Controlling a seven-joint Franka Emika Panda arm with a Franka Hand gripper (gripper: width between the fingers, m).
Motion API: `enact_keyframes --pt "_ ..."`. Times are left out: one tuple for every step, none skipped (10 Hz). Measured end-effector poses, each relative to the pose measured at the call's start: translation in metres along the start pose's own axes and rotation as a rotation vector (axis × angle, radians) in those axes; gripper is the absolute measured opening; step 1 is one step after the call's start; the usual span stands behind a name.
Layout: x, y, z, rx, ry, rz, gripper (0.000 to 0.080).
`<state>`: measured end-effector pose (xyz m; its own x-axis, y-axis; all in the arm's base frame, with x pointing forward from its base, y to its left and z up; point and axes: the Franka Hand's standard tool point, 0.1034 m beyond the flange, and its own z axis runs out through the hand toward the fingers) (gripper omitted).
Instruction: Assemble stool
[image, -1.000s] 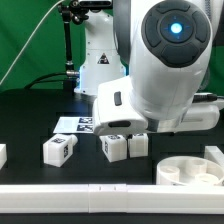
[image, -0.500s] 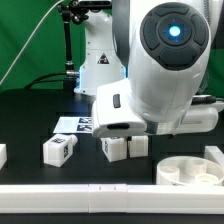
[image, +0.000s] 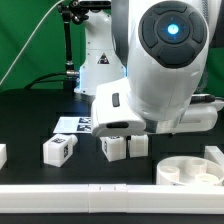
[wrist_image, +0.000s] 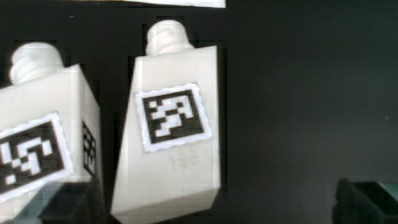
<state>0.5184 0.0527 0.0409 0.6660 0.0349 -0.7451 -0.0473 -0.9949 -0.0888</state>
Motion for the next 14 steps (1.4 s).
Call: enact_keyframes --pt "0.002 -0.001 -0.006 0.001 0.003 -0.002 0.0649" --pt "0.003 -0.001 -0.006 0.002 0.006 -0.001 0.0649" --pt "0.004 -0.001 -0.006 0.002 0.011 -0.002 0.0649" --pt "0.008 -0.001 -0.006 0.001 0.025 -0.002 0.0649" --pt "0.011 -0.001 -0.005 0.001 0.037 -0.003 0.0649" --pt "0.015 0.0 -0.001 0.001 0.049 -0.007 0.0649" --pt "0.018 0.001 0.006 0.001 0.058 -0.007 0.0649" --pt "0.02 0.002 0.013 0.0 0.068 -0.006 0.0649" --pt "0.021 0.003 0.018 0.001 0.069 -0.005 0.0649" --pt "0.021 0.006 0.02 0.001 0.065 -0.011 0.0649" --pt "0.02 0.008 0.025 0.001 0.058 -0.009 0.0649" --pt "0.018 0.012 0.03 0.002 0.046 -0.004 0.0649" --pt "0.016 0.015 0.035 0.003 0.036 0.002 0.0649" --pt "0.015 0.016 0.038 0.003 0.029 0.011 0.0649"
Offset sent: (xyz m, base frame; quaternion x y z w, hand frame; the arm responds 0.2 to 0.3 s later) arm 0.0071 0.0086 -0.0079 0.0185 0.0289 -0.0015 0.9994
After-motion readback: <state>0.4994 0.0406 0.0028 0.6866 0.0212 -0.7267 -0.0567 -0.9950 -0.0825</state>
